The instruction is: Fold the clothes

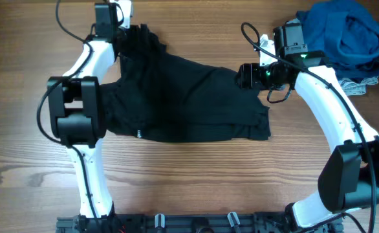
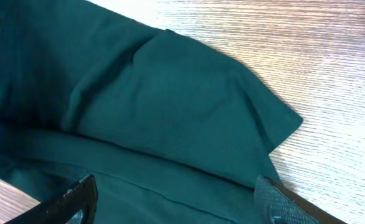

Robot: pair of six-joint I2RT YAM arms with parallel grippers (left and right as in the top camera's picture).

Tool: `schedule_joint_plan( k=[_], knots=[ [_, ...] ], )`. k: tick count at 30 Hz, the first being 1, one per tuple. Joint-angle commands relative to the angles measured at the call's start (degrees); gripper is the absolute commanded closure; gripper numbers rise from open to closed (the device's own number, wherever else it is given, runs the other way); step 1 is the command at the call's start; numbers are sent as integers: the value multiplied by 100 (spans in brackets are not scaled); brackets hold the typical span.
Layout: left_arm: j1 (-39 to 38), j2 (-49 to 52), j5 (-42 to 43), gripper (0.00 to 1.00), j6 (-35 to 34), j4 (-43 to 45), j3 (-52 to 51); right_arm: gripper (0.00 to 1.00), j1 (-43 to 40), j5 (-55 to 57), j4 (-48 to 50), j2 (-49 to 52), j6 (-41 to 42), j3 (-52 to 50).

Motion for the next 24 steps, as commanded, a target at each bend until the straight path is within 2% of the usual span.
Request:
schedule_joint_plan(
  k=[1, 3, 4, 5, 6, 7, 8, 11, 15, 18, 24],
  knots=[
    [-240, 330, -103, 3, 66, 70, 2, 19, 17, -107, 33, -13, 4, 74],
    [-254, 363, -214, 11, 66, 55, 2, 19, 17, -107, 31, -13, 4, 74],
    [-247, 363, -214, 23, 66, 57, 2, 19, 17, -107, 37, -13, 4, 74],
    [-247, 363, -216, 44, 66, 46, 2, 19, 17, -107, 37, -13, 2, 74],
    [-247, 363, -223, 57, 66, 22, 2, 19, 17, -105, 39, -13, 4, 74],
    [-247, 363, -330, 76, 63, -13, 2, 19, 17, -105, 52, -13, 2, 74],
    [-247, 363, -479, 88, 44, -39, 2, 19, 17, -101, 68, -13, 0, 76],
    [-212, 356, -1239, 96, -330, -179, 2, 19, 17, -83, 120, -13, -20, 76],
    [-90, 164, -1552, 96, -669, -614, 2, 19, 17, -79, 227, -13, -20, 76],
    [-90, -490, -1722, 96, -667, -1097, 2, 18, 17, -57, 507, -13, -24, 74],
    [-90, -2159, -1716, 96, -861, -3346, 2, 18, -11, 398, 1333, 267, -87, 74]
  ],
)
